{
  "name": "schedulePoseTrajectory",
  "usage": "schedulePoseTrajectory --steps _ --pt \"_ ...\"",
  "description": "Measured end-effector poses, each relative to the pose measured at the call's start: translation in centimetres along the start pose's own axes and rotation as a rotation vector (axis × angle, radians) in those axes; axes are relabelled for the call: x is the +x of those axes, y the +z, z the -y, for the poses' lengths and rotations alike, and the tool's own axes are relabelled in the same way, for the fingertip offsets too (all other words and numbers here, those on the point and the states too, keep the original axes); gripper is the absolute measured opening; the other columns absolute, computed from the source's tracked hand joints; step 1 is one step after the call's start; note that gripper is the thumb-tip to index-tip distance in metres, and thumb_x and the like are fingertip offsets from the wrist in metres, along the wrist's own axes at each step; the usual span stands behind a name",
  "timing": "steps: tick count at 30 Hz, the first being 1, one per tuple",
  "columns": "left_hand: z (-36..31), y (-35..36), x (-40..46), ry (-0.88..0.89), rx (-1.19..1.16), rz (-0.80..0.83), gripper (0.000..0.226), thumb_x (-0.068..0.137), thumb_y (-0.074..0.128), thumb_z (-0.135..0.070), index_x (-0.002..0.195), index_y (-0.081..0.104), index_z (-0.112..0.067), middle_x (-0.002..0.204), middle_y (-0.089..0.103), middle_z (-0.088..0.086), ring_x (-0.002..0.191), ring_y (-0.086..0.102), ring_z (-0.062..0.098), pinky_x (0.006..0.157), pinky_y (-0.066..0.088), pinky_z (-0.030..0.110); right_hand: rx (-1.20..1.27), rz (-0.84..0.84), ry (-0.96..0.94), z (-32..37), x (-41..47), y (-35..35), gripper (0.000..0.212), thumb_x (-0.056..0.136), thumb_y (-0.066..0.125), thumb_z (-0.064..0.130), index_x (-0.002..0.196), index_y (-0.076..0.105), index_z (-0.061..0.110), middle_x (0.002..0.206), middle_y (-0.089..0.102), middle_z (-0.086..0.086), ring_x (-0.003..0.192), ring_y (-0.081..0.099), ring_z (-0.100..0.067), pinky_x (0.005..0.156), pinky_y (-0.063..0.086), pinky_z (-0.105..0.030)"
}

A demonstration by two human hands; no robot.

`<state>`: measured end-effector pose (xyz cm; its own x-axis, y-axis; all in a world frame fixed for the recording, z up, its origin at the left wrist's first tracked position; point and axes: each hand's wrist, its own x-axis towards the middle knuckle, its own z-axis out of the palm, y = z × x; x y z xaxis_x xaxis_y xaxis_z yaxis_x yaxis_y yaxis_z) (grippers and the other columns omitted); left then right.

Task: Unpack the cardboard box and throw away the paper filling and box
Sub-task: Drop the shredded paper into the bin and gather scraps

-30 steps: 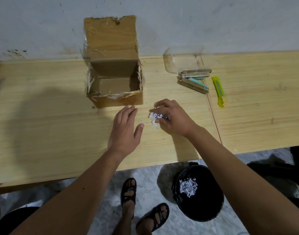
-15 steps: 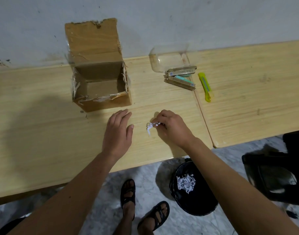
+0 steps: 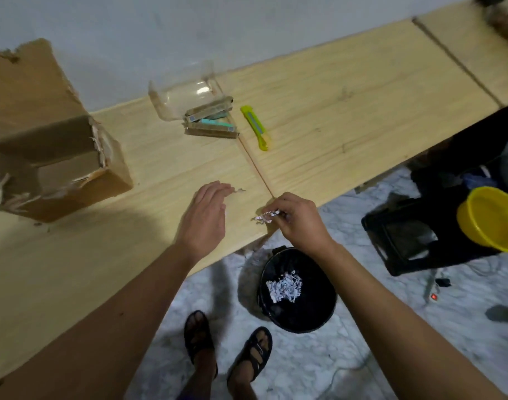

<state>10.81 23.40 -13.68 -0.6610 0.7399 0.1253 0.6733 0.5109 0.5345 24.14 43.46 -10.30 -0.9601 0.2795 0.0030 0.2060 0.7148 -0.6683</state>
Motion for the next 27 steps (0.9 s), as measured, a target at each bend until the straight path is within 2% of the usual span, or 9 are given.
schedulePoseTrajectory --steps 3,7,10,13,16,17,20,24,27 --pt "-2.6 1.8 1.3 0.074 -0.029 0.036 0.038 0.101 0.049 -0.003 0.138 0.057 -0.007 0.140 0.059 0.008 0.138 0.044 0.026 0.119 0.037 0.046 0.022 -0.057 0.085 -2.1 -2.9 -1.7 0.014 0.089 0.075 0.009 0.099 0.080 0.018 0.094 0.071 0.002 0.072 0.054 0.006 0.069 0.038 -0.005" --pt "-5.6 4.2 2.2 0.086 -0.009 0.034 0.036 0.103 0.048 -0.018 0.137 0.057 -0.009 0.139 0.058 0.006 0.135 0.044 0.027 0.117 0.035 0.052 0.029 -0.111 0.201 -5.2 -7.3 -2.4 0.015 0.088 0.075 0.009 0.099 0.080 0.017 0.092 0.070 0.002 0.071 0.060 -0.006 0.068 0.045 -0.011" --pt "-6.0 5.2 2.3 0.058 0.031 0.005 0.034 0.104 0.051 -0.021 0.135 0.059 -0.009 0.138 0.059 0.007 0.135 0.046 0.028 0.118 0.032 0.054 0.050 -0.129 0.300 -7.6 -10.6 -1.9 0.011 0.091 0.075 0.017 0.101 0.079 0.019 0.095 0.070 0.003 0.079 0.066 -0.012 0.073 0.052 -0.023" --pt "-5.7 5.3 2.5 0.067 0.047 -0.009 0.035 0.103 0.051 -0.023 0.134 0.059 -0.008 0.137 0.060 0.007 0.134 0.049 0.028 0.119 0.030 0.053 0.060 -0.152 0.385 -9.3 -13.4 -1.2 0.014 0.090 0.077 0.021 0.104 0.078 0.021 0.095 0.069 0.004 0.080 0.065 -0.012 0.075 0.051 -0.021" --pt "-5.9 5.3 2.4 0.080 0.043 -0.041 0.037 0.101 0.054 -0.024 0.134 0.058 -0.008 0.134 0.061 0.008 0.130 0.052 0.029 0.117 0.033 0.053 0.054 -0.146 0.478 -10.6 -15.5 0.0 0.017 0.087 0.078 0.023 0.105 0.077 0.024 0.092 0.069 0.002 0.083 0.060 -0.015 0.075 0.050 -0.026" --pt "-6.0 5.3 2.3 0.080 0.038 -0.054 0.038 0.101 0.055 -0.023 0.134 0.057 -0.007 0.133 0.061 0.009 0.129 0.052 0.029 0.116 0.035 0.053 0.041 -0.136 0.499 -10.9 -16.0 0.4 0.018 0.086 0.079 0.023 0.104 0.077 0.025 0.093 0.071 0.003 0.091 0.059 -0.016 0.078 0.049 -0.023" --pt "-6.0 5.5 2.2 0.085 0.013 -0.092 0.042 0.097 0.060 -0.020 0.136 0.054 -0.004 0.131 0.061 0.011 0.125 0.053 0.032 0.112 0.039 0.055 0.026 -0.133 0.534 -11.4 -16.9 1.0 0.023 0.082 0.080 0.020 0.104 0.077 0.026 0.102 0.073 0.009 0.108 0.053 -0.010 0.086 0.035 -0.003" --pt "-6.1 5.5 2.1 0.087 -0.005 -0.097 0.046 0.095 0.061 -0.017 0.138 0.052 -0.003 0.133 0.060 0.011 0.126 0.053 0.032 0.111 0.040 0.056 0.039 -0.136 0.537 -11.5 -17.4 1.0 0.023 0.082 0.081 0.023 0.103 0.076 0.030 0.099 0.070 0.018 0.095 0.057 -0.005 0.079 0.039 -0.008" --pt "-6.0 5.4 2.0 0.086 -0.015 -0.086 0.045 0.096 0.061 -0.016 0.138 0.052 -0.003 0.132 0.060 0.012 0.126 0.052 0.032 0.111 0.040 0.056 0.083 -0.167 0.512 -11.0 -16.9 0.7 0.020 0.083 0.081 0.022 0.101 0.077 0.028 0.097 0.070 0.015 0.088 0.062 -0.004 0.076 0.045 -0.014"
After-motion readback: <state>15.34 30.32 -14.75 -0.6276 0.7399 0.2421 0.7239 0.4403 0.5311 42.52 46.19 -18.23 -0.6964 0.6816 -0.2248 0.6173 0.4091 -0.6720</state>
